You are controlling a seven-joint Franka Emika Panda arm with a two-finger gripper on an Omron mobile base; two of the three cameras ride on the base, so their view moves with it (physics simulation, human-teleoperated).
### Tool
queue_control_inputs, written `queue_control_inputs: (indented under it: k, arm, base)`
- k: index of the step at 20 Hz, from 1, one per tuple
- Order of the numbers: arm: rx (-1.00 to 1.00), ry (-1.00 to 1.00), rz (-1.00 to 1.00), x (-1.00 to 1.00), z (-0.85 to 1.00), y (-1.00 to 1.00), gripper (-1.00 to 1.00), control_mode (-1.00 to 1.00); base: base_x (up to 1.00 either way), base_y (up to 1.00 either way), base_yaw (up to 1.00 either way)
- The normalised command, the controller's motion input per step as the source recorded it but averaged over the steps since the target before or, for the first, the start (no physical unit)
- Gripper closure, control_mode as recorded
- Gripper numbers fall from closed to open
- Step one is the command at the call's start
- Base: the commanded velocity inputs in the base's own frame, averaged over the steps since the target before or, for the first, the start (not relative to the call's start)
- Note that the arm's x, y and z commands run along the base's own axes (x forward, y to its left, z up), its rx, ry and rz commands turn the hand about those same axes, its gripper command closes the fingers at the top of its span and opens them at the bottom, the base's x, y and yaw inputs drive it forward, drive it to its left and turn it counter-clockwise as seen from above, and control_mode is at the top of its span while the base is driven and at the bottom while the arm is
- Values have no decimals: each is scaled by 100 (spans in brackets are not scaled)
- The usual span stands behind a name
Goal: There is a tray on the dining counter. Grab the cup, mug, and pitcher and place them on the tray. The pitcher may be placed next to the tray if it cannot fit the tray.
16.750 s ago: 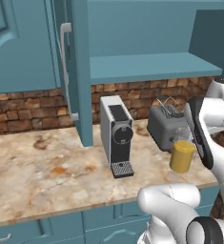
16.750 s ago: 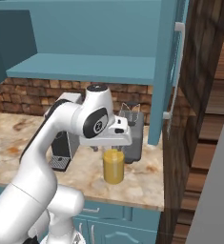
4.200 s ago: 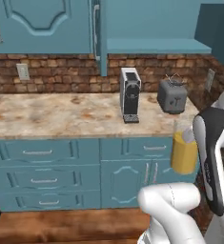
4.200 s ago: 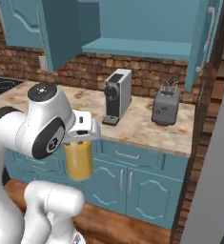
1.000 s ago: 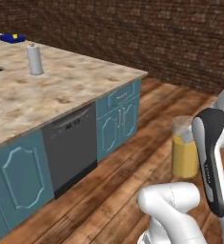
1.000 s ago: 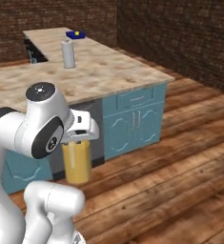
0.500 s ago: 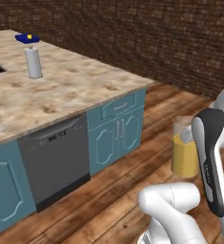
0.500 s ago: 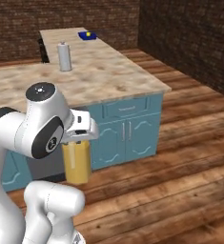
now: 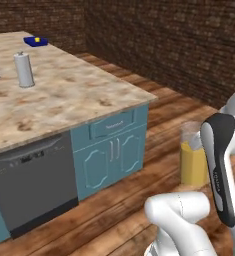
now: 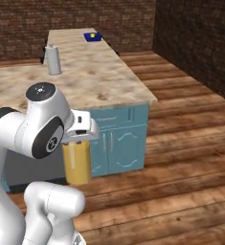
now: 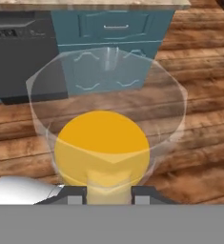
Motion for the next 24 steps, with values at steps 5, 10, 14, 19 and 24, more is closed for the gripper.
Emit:
queue_control_inputs:
  k: [5,10,14,19,24]
  arm:
    - [0,0,0,0,0,0,100,100]
    - [0,0,0,0,0,0,100,100]
    - [0,0,0,0,0,0,100,100]
    - [0,0,0,0,0,0,100,100]
    - [0,0,0,0,0,0,100,100]
  base:
    - [30,-97,32]
    - [37,-87,30]
    - [33,-92,29]
    - [64,-82,22]
    - [54,-78,21]
